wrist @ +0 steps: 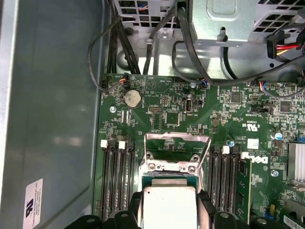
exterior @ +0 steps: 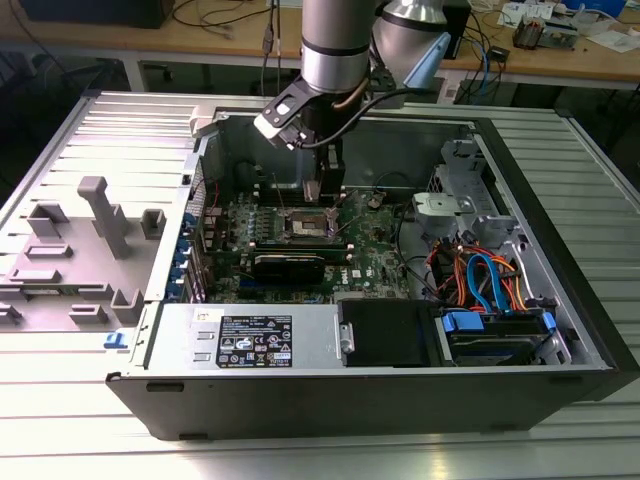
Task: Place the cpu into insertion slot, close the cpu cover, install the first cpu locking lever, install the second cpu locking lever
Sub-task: 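Place the cpu into insertion slot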
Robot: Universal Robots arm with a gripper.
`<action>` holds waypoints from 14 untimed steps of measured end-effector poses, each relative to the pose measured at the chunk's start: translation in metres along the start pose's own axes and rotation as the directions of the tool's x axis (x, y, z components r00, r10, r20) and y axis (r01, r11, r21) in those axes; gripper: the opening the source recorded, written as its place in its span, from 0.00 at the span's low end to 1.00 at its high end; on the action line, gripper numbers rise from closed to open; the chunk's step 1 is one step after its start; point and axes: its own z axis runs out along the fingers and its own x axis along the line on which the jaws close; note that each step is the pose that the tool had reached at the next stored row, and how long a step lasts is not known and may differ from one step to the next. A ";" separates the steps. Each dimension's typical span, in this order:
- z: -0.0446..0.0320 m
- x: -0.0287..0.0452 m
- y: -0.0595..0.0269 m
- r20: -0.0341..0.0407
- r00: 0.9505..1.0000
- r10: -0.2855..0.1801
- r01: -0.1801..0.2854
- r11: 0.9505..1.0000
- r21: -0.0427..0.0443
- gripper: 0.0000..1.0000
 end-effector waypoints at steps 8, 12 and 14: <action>0.0005 0.0000 -0.0004 0.000 1.000 0.002 -0.002 1.000 0.000 0.55; 0.0005 0.0000 -0.0004 0.000 1.000 0.002 -0.002 1.000 0.000 0.55; 0.0005 0.0000 -0.0004 0.000 1.000 0.002 -0.002 1.000 0.000 0.55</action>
